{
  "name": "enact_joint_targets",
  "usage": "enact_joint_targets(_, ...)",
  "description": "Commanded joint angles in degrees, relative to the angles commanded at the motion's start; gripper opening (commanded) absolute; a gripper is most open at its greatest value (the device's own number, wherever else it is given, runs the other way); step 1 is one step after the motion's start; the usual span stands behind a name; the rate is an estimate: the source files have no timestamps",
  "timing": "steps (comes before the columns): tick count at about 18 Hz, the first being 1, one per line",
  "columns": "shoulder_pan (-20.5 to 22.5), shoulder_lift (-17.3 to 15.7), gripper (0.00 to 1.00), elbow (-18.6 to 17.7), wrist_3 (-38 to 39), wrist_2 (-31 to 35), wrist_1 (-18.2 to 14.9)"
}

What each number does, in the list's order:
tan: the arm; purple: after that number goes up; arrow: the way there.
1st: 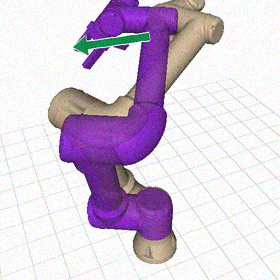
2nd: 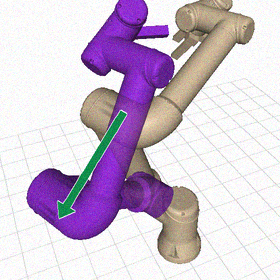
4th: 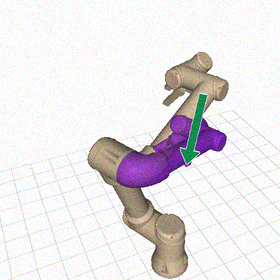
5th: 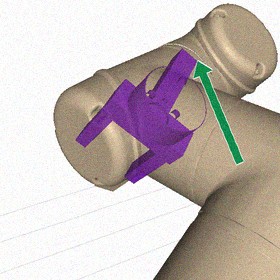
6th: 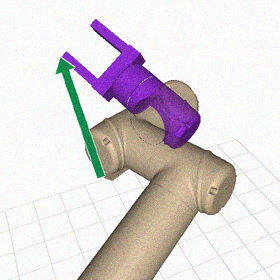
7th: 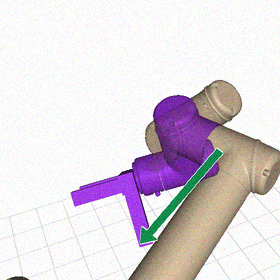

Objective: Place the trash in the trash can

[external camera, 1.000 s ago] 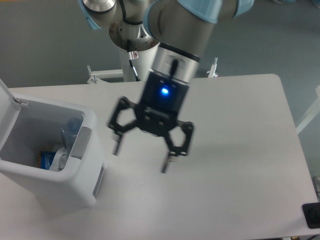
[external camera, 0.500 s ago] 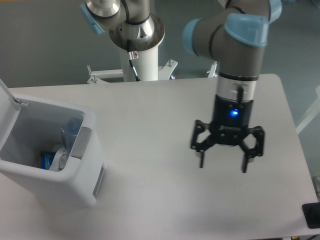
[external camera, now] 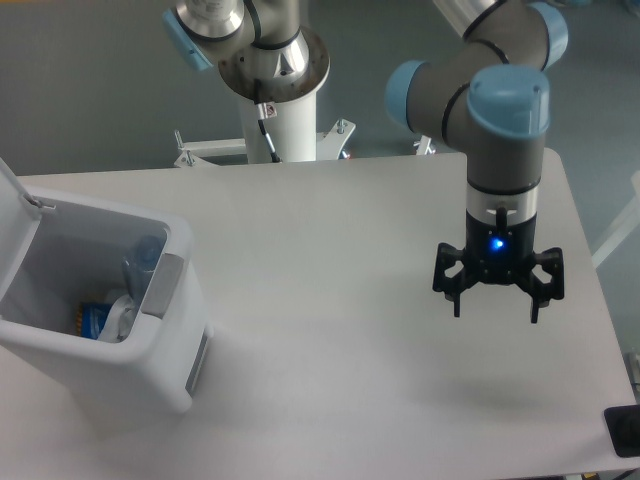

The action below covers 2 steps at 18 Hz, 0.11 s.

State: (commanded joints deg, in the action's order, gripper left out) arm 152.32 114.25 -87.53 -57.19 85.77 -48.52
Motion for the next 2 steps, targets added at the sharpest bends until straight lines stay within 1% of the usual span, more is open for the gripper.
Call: enact_joint_targets(2,-0.18,0.0,1.0,-1.33,-3.35,2.29,0.0)
